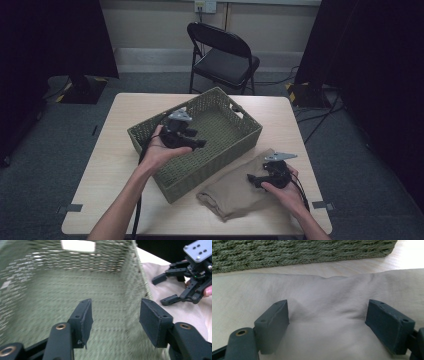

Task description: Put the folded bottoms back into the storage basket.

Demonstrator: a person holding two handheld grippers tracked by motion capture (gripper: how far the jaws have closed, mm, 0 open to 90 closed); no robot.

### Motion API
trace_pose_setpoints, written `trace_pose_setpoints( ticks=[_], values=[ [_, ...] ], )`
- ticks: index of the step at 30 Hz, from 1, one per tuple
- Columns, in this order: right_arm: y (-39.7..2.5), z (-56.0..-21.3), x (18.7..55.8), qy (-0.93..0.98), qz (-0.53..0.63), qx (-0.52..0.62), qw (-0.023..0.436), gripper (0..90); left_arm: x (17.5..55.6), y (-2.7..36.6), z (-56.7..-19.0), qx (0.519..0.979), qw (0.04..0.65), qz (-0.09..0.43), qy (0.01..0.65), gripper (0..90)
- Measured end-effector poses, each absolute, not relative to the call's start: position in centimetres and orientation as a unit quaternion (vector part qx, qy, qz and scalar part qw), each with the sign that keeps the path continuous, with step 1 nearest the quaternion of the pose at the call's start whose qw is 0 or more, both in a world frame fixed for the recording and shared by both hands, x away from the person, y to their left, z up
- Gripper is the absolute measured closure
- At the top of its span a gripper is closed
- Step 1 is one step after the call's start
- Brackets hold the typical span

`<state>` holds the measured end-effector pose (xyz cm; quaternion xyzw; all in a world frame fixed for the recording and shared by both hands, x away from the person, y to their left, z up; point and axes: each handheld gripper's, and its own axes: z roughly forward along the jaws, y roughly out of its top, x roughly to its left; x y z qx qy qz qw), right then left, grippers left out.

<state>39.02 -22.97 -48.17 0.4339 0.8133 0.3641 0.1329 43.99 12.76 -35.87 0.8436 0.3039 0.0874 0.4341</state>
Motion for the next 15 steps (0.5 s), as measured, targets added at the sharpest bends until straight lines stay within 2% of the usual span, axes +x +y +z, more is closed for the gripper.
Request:
trace_pose_setpoints(
  ticks=[3, 4, 9, 15],
  values=[
    [-23.0, -48.2, 39.0, 0.814, 0.364, 0.434, 0.134, 17.5, 43.3, 15.4, -35.7, 0.835, 0.431, 0.103, 0.327, 39.0],
    [-23.0, -48.2, 39.0, 0.814, 0.364, 0.434, 0.134, 17.5, 43.3, 15.4, -35.7, 0.835, 0.431, 0.103, 0.327, 38.9],
    [-22.9, -48.2, 39.0, 0.815, 0.362, 0.433, 0.135, 17.5, 42.0, 20.6, -36.0, 0.805, 0.436, 0.128, 0.382, 37.5],
    [-22.9, -48.2, 39.1, 0.815, 0.362, 0.433, 0.133, 17.5, 40.3, 25.3, -36.5, 0.789, 0.427, 0.148, 0.416, 32.6]
  ],
)
